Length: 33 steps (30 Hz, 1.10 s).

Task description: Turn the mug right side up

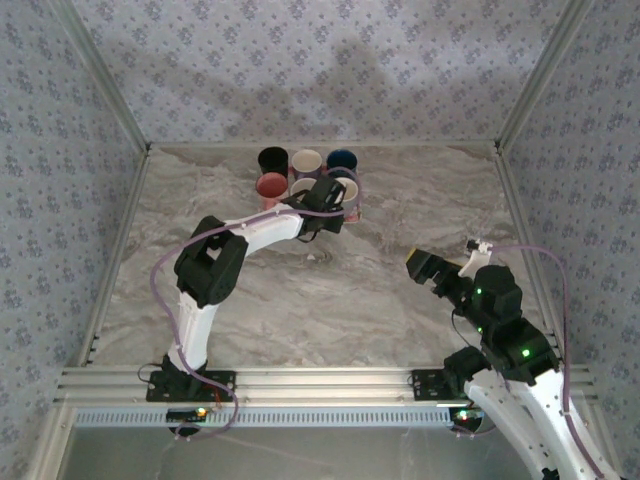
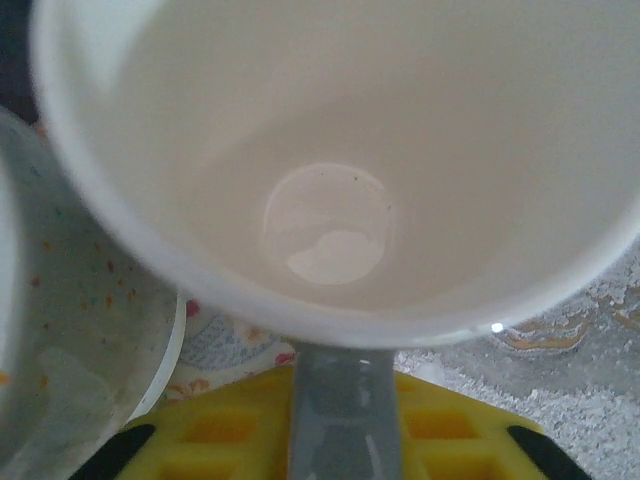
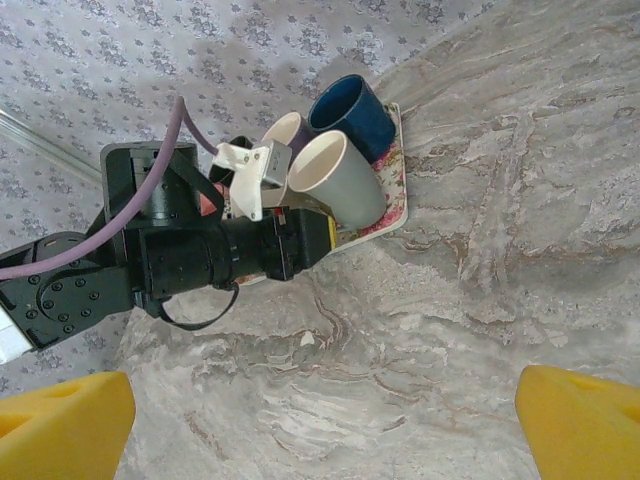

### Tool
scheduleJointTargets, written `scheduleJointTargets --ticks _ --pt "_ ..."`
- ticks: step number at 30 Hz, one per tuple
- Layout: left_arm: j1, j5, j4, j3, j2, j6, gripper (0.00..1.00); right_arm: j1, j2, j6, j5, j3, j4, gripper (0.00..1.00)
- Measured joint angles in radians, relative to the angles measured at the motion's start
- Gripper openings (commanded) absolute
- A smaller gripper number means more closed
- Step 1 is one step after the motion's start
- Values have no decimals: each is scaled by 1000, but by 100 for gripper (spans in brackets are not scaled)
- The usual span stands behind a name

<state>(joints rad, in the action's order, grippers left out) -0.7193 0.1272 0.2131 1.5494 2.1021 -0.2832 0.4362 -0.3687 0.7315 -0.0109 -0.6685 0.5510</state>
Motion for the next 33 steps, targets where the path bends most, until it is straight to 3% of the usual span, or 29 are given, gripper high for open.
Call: scheduleJointTargets --ticks 3,13,19,28,29,31,33 --pt "2 -2 -8 5 0 -10 38 0 0 0 0 -2 1 100" --pt "2 -8 -16 -49 -61 -21 40 0 0 -10 -1 -21 15 100" --pt "-15 -3 -43 -155 -244 -24 41 0 -13 -36 -24 -47 19 100" --pt "-143 33 -100 -323 -517 -6 41 0 -80 -94 -25 -130 83 100" --pt "-144 38 -98 -346 -542 -6 46 0 -85 -98 -22 -135 91 100" --pt "-138 41 -97 -397 -602 7 70 0 -98 -111 -16 -148 119 100" --pt "-124 33 -63 -461 -698 16 82 0 -122 -129 -19 -174 149 100"
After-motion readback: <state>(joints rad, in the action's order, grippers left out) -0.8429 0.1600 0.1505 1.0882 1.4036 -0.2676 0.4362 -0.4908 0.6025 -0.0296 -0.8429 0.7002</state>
